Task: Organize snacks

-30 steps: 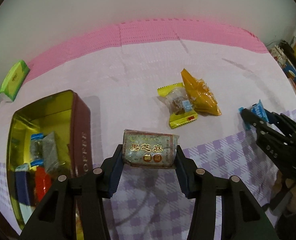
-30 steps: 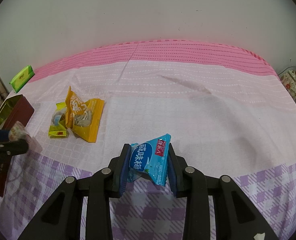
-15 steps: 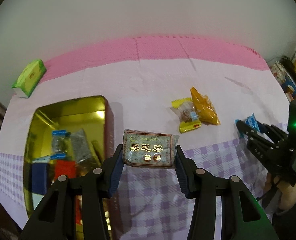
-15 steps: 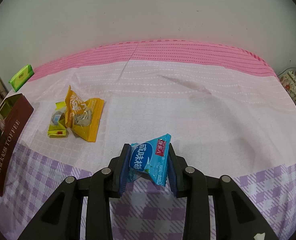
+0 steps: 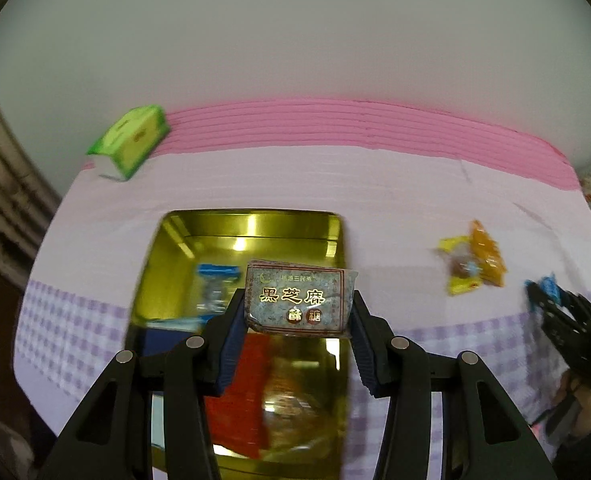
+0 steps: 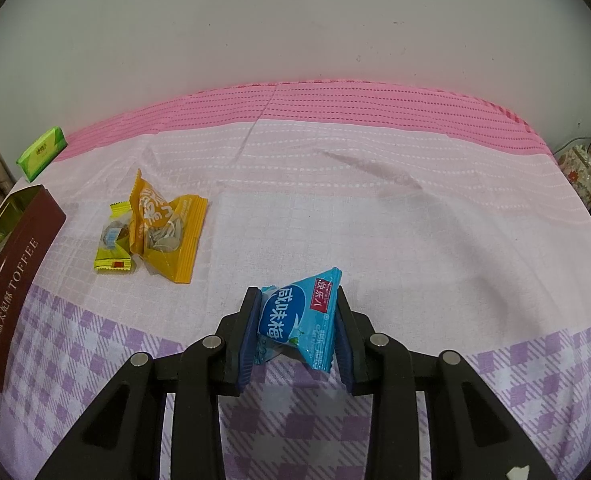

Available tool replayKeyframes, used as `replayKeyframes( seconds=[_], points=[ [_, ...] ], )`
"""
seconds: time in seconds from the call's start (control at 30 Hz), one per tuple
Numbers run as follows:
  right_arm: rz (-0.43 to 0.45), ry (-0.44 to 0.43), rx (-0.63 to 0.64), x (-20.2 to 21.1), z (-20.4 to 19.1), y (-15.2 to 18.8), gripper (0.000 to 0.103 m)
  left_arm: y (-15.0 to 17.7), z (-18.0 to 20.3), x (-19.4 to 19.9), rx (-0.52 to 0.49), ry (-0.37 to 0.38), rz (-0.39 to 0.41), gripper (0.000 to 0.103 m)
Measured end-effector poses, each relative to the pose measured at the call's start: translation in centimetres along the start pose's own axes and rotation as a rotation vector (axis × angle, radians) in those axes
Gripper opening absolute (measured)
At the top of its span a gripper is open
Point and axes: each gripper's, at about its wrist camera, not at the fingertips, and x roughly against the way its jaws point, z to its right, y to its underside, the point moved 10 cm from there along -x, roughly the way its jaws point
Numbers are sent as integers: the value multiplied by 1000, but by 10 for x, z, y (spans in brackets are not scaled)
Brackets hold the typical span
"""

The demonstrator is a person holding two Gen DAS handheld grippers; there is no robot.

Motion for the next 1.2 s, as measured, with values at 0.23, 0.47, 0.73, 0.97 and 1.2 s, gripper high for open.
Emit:
replayKeyframes(
  seconds=[0.23,0.47,0.73,0.97,1.2],
  points=[
    [-1,11,8,-3,-4,-1,32,4,-41,-10,57,-59,-17,49],
    [-1,21,13,0,3,0,32,6,-55,-17,61,-78,-26,49],
    [-1,21,14,1,8,-1,31,11,-57,-30,68,-72,-57,49],
    [-1,21,15,1,9,-2,32,19,-57,-38,65,-69,-84,49],
    [-2,28,21,3,14,-2,32,25,-58,-46,68,-53,-109,49]
  ],
)
